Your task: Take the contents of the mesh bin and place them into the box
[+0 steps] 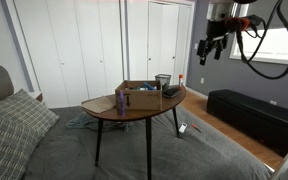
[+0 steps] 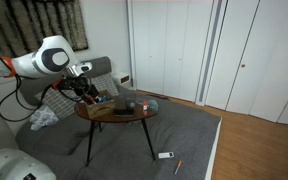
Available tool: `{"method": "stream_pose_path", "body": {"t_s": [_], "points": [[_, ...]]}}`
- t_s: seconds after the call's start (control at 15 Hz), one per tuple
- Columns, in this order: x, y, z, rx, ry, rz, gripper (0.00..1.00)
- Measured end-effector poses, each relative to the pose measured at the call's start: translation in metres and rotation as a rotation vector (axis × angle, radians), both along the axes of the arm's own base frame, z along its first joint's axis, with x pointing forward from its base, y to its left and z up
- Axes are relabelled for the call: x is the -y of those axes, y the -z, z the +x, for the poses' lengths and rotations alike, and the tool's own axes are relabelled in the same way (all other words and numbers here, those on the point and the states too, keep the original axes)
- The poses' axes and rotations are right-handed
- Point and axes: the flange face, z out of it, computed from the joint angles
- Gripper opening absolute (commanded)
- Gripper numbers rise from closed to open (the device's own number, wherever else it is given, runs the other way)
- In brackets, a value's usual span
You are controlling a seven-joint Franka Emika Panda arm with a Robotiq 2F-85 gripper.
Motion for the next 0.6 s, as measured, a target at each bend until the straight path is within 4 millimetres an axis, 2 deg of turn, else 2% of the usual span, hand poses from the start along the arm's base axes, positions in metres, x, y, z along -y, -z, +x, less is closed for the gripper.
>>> {"method": "stream_pose_path", "body": {"t_s": [0.33, 0.6], "points": [[0.007, -0.002, 0.003, -0.005, -0.003, 0.009, 1.0], [0.035, -0.015, 0.032, -0.031, -0.062, 0.043, 1.0]]}}
